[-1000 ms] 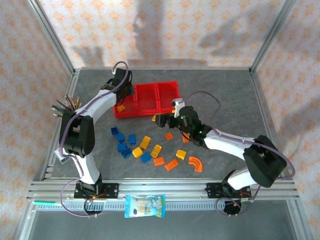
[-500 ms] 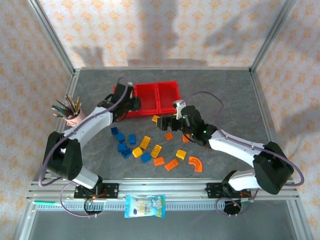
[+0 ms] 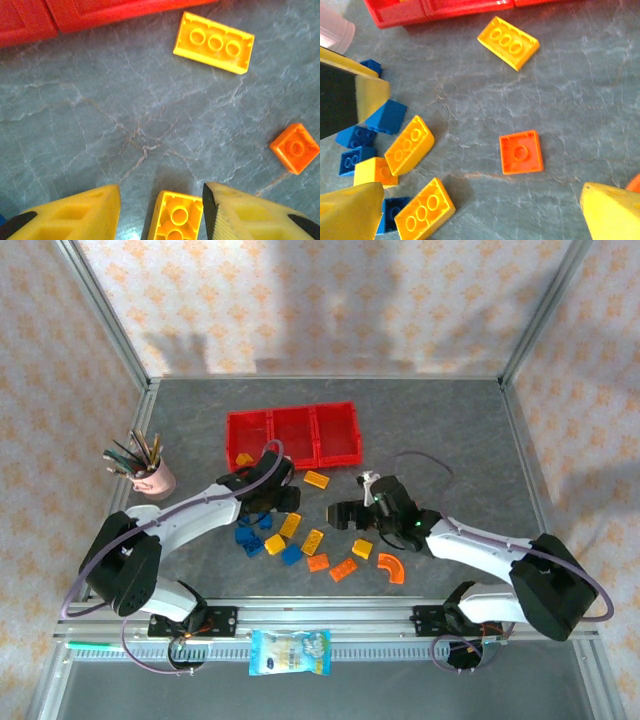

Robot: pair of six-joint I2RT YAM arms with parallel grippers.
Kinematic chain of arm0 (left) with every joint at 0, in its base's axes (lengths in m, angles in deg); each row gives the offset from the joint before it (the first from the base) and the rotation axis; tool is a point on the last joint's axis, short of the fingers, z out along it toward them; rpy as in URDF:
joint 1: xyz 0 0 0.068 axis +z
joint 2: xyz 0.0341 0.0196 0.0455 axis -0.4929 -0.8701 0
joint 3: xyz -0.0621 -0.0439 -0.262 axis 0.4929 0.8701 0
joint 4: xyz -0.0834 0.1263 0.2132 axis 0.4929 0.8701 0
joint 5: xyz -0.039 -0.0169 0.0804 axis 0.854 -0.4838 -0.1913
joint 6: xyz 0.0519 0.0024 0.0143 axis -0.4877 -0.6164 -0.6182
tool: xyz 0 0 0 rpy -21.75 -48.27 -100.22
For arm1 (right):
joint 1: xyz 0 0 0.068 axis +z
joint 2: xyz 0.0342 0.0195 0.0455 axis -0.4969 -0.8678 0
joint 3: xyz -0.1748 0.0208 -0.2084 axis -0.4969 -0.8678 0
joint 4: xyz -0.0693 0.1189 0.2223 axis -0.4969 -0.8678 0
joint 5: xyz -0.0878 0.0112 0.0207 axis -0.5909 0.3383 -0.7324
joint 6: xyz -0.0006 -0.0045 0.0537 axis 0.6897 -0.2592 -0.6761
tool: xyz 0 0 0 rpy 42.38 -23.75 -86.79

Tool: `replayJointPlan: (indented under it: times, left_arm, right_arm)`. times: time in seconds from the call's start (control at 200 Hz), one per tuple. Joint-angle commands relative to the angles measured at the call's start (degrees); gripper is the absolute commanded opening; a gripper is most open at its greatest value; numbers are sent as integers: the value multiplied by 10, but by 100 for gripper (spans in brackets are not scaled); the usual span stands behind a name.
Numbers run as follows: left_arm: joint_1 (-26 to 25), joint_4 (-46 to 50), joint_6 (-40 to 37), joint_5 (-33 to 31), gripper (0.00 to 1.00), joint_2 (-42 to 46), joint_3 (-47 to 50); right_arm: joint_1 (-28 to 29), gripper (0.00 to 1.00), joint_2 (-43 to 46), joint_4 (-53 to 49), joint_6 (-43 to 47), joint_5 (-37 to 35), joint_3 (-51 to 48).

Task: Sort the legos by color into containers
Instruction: Pick up the lego from the center of the table.

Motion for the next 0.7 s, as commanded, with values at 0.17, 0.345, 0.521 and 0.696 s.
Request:
replayJointPlan:
  times: [0.17, 0.345, 0.521, 0.696]
  left_arm:
    - [-39, 31, 9, -12, 52, -48, 2]
    - [-56, 42, 10, -39, 53, -81, -3]
    - [-62, 34, 10, -40, 53, -94, -2]
    - [-63, 29, 7, -45, 51, -112, -3]
  right_arm:
    - [3, 100, 22, 16, -19, -6, -27]
    - [4, 100, 28, 16, -15, -15, -28]
    - [3, 99, 21, 17, -11, -16, -26]
    - [3, 100, 17, 23, -10, -17, -25]
